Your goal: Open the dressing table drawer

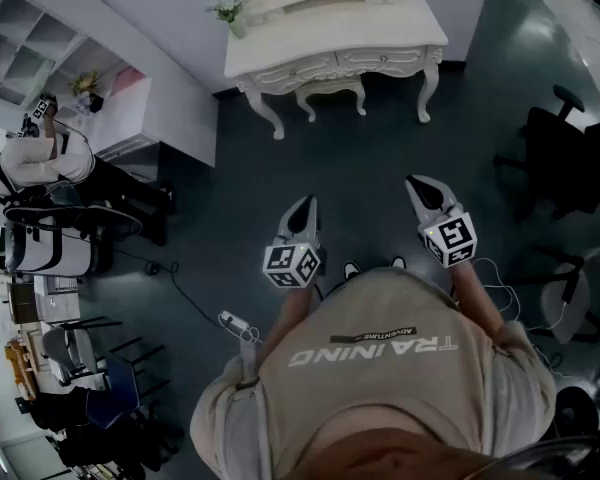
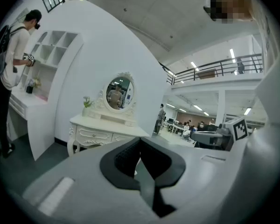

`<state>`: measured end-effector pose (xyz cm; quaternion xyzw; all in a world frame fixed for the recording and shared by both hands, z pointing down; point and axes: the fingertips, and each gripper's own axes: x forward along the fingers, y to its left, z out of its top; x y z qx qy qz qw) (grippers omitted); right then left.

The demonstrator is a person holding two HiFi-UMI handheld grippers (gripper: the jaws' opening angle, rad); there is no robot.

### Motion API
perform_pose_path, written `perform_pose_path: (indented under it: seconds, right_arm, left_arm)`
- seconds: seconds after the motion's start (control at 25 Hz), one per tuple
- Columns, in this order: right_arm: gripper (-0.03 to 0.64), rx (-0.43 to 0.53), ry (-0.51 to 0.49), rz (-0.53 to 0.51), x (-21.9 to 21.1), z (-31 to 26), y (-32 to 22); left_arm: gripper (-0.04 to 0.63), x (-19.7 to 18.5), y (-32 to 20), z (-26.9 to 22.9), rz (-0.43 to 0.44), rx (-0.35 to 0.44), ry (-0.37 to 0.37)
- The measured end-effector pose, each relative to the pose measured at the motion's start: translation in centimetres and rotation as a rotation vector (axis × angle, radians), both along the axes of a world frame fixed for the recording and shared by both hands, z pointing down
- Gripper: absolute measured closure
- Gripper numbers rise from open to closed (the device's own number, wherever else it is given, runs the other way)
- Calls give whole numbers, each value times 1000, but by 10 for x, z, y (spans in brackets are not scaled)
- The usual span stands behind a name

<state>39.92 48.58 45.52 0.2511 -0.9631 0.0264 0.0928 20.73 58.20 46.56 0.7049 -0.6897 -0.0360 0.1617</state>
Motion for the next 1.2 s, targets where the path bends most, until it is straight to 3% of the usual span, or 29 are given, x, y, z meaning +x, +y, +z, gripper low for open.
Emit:
perform_pose_path:
  seconds: [0.2, 0.44, 0.72, 0.88, 1.0, 1.2]
  right_arm:
    - [614, 1, 31, -23, -17, 5, -7]
    - [614, -20, 30, -59, -70, 13, -6]
    - [614, -19, 13, -9, -115, 19, -12]
    - [614, -60, 107, -37, -112, 50, -4]
    - [614, -70, 143, -87, -115, 65, -26]
    - [614, -69, 85, -122, -134, 61, -97]
  left_arm:
    - [588, -18, 0, 4, -23, -8, -31]
    - [588, -52, 10, 14, -10, -44, -88]
    - [588, -94, 4, 55, 46, -98, -79]
    - [588, -97, 2, 78, 2, -160, -17]
    - [588, -97, -29, 76, 23, -171, -39]
    - [588, -114, -97, 56, -14, -177, -74]
